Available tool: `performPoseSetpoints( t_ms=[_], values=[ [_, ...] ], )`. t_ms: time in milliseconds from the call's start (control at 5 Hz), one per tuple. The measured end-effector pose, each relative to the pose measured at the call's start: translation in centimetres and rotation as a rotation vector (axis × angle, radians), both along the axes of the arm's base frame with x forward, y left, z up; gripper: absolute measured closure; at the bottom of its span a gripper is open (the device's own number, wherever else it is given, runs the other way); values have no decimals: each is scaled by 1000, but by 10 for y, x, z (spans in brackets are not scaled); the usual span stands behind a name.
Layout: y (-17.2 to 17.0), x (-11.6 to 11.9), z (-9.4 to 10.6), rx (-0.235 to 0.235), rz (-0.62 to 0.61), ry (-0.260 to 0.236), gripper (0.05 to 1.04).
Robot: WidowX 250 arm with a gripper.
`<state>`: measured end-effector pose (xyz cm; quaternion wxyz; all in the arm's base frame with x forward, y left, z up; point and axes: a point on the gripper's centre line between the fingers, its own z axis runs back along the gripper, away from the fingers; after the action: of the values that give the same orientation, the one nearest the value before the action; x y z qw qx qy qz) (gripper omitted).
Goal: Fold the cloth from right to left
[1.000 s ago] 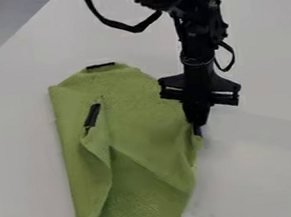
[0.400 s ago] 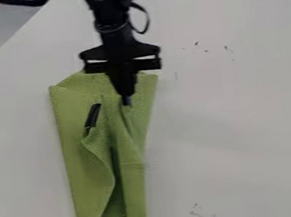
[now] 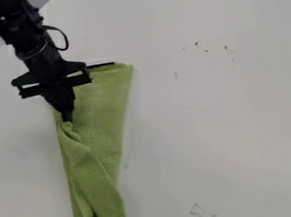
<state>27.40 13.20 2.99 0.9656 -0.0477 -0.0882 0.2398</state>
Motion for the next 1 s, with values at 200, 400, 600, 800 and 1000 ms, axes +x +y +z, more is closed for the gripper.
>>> performPoseSetpoints(
  t_ms=[200, 400, 600, 800, 1000],
  values=[
    [16, -10, -11, -19, 39, 15, 1016],
    [15, -12, -20, -35, 37, 31, 989],
    [18, -14, -21, -15, 23, 46, 817],
    [20, -19, -22, 27, 11, 93, 535],
    [26, -27, -15, 76, 24, 126, 232]
  ],
)
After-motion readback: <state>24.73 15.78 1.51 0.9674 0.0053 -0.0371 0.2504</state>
